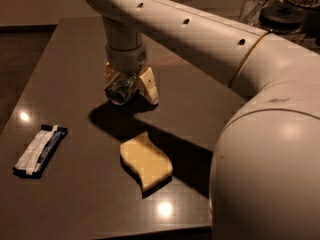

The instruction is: Pick 7up can

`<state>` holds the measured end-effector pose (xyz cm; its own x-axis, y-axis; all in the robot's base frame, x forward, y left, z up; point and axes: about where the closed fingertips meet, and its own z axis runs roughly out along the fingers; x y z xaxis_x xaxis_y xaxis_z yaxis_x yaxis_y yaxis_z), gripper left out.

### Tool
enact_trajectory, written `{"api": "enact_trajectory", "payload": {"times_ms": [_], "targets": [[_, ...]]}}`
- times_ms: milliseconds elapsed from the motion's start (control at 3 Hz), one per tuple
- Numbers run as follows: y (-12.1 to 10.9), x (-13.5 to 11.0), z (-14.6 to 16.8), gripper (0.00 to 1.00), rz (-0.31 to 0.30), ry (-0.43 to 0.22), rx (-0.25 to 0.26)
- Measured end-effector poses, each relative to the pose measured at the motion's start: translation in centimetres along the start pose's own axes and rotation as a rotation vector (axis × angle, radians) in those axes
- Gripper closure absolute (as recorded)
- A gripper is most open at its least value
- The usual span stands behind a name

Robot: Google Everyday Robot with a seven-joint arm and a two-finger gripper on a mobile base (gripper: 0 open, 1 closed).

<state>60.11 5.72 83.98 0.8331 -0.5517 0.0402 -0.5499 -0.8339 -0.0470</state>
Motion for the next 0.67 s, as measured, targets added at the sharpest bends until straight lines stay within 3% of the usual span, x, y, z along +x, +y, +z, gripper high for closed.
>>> {"api": "enact_trajectory", "payload": {"times_ms": [667], "targets": [[-0.7,1.4,-1.3,0.61,0.060,-0.027,0.011]]}}
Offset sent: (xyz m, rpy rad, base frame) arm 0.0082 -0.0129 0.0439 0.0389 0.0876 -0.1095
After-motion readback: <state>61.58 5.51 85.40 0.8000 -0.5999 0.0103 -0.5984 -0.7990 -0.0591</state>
